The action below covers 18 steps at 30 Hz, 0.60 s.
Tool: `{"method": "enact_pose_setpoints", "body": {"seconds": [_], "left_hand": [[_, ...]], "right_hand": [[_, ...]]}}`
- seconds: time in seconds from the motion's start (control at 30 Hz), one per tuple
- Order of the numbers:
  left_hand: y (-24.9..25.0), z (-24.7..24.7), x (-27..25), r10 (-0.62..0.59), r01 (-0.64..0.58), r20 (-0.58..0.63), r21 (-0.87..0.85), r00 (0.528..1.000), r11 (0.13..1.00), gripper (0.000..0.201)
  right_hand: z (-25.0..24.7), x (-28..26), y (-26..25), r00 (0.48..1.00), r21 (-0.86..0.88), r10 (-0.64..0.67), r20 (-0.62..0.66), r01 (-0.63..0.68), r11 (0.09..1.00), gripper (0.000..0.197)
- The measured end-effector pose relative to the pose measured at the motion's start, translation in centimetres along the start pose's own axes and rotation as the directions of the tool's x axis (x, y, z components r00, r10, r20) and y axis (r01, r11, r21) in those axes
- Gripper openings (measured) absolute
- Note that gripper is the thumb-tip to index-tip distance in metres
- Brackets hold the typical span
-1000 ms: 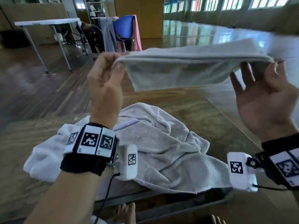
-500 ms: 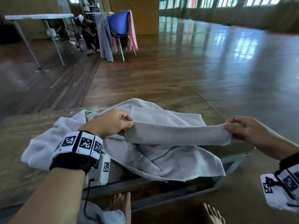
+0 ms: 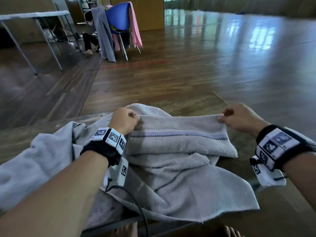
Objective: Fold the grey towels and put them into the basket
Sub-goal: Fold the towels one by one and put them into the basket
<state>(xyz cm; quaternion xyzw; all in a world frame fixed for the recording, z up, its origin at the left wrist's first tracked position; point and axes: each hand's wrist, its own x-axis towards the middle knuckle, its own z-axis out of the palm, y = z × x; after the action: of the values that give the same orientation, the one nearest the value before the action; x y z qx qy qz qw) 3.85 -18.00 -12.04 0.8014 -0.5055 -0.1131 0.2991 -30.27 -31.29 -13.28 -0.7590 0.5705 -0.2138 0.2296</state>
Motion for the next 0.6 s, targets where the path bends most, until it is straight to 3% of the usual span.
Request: {"method": "enact_pose_setpoints", "body": {"seconds": [0.27,0.4,0.5,0.6], "left_hand": [[-0.9,0.4,0.5,0.035,-0.035,-0.008,-0.016,0.999,0.999,0.021],[0.8,-1.8,-0.8,0.121,-0.133,-0.152,-0.073,0.981,0.988,0.011],[2.7,-5.5,-2.1,0.206,-0.258,-0.325,-0.127,0.923,0.958,0.01],[3.7,-9.1,-4.4,0.226,-0.351,-0.461,-0.207,0.858,0.913,0.016]], "right_hand": [[2.0,0.5,-1.0,0.998,-0.135,-0.037,0.059,0.045,0.99,0.016],[-0.6,-1.0,-3.2,0.983,-0.085,-0.117,-0.139,0.106,0.991,0.012],[-3.8,-3.2,-6.1,0.881,0.023,-0.231,-0.412,0.264,0.964,0.012],[-6.2,-7.0,-8.0,0.778,0.199,-0.273,-0.566,0.45,0.871,0.015]]}}
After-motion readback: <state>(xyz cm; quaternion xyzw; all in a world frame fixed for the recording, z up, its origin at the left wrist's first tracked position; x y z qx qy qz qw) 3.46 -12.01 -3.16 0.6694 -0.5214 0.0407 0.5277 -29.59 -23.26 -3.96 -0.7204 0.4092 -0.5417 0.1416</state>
